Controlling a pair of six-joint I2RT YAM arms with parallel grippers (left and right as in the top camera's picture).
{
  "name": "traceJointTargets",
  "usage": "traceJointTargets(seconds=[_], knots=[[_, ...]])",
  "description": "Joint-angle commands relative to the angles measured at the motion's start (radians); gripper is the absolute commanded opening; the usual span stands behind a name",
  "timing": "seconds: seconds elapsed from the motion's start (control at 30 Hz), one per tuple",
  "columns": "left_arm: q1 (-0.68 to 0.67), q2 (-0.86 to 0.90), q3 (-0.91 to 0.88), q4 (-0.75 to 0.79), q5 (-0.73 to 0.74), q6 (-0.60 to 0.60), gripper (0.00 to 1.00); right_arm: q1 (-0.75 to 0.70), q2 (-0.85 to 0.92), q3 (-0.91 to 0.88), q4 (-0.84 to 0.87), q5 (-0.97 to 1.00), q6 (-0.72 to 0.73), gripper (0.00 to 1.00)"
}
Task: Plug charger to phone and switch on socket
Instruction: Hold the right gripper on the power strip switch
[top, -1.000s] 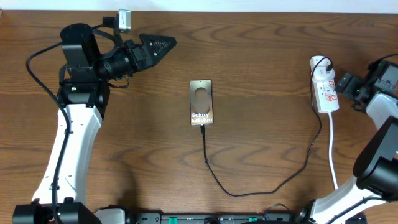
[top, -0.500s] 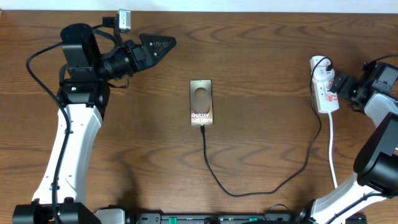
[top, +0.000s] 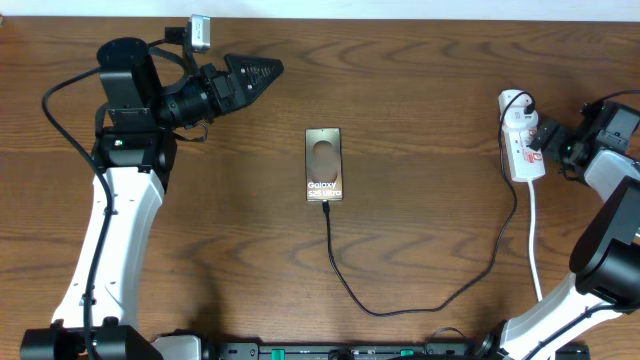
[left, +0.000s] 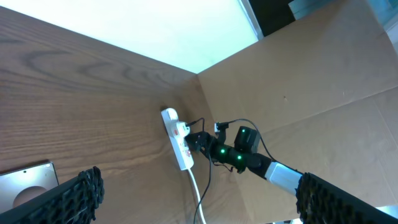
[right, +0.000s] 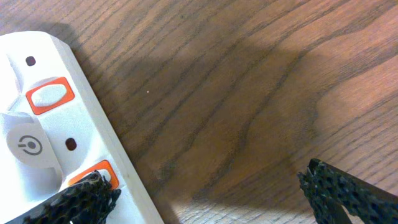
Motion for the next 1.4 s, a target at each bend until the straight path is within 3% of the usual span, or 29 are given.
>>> traceJointTargets(seconds=[0.0,1.37], knots=[[0.003,-0.016,0.009,0.001,0.005,0.014,1.0,0.0,0.018,0.007,-0.006,-0.003,0.004,0.99],[0.003,-0.016,0.009,0.001,0.005,0.014,1.0,0.007,0.028,0.007,0.007,-0.079,0.005,0.99]])
